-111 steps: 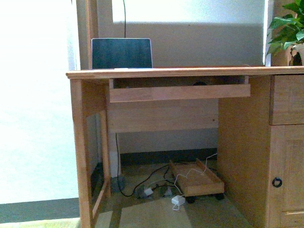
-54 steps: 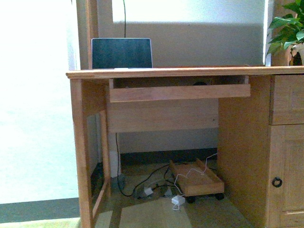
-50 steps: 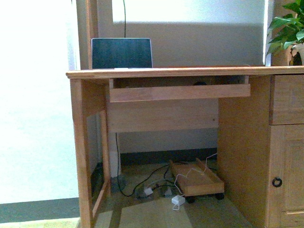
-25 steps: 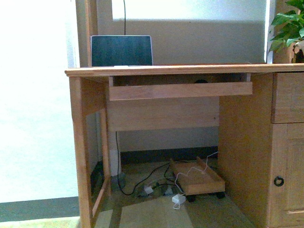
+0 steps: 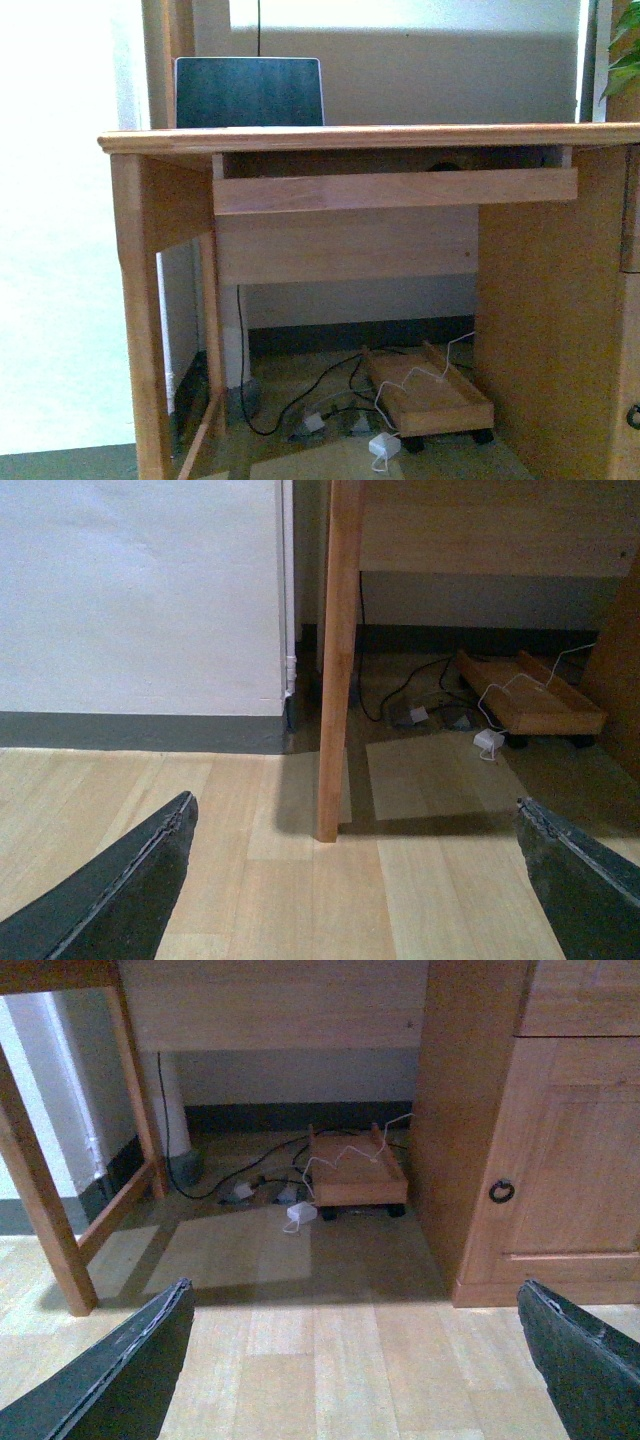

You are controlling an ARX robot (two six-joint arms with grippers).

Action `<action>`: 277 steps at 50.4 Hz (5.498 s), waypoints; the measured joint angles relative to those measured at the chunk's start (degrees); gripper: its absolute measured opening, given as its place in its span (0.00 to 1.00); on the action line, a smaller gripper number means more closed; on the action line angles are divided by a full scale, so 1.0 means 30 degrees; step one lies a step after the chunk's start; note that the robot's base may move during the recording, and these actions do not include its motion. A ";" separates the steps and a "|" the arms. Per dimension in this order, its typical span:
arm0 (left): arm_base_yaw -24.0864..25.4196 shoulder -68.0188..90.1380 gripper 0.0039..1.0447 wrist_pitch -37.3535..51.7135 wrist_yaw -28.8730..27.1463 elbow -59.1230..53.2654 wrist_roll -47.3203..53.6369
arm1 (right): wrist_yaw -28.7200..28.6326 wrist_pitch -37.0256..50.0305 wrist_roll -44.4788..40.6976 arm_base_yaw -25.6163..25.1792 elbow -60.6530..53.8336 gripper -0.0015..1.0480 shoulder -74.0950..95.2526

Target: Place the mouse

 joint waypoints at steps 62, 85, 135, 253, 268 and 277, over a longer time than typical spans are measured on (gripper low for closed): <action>0.0000 0.0000 0.93 0.0000 0.0000 0.0000 0.0007 | 0.0007 0.0000 0.0000 0.0007 0.0000 0.93 0.0000; -0.1188 1.7318 0.93 1.1213 0.0255 0.2688 0.4962 | 0.0015 0.0000 0.0000 0.0000 0.0000 0.93 0.0000; -0.2339 3.5707 0.93 1.6167 0.6003 1.7500 3.0272 | 0.0007 0.0000 0.0000 0.0007 0.0000 0.93 0.0000; -0.2076 1.4950 0.02 1.3202 -0.2033 0.1508 0.0277 | 0.5960 0.6244 0.0459 0.5399 1.2109 0.93 2.0954; -0.0015 1.2327 0.02 1.1934 0.0007 0.0073 0.0262 | 0.5792 -0.0124 -0.0954 0.4998 2.0713 0.93 2.8123; 0.0000 0.9916 0.02 0.9843 0.0000 0.0066 0.0262 | 0.5974 -0.4189 -0.0852 0.4197 2.3846 0.93 3.0614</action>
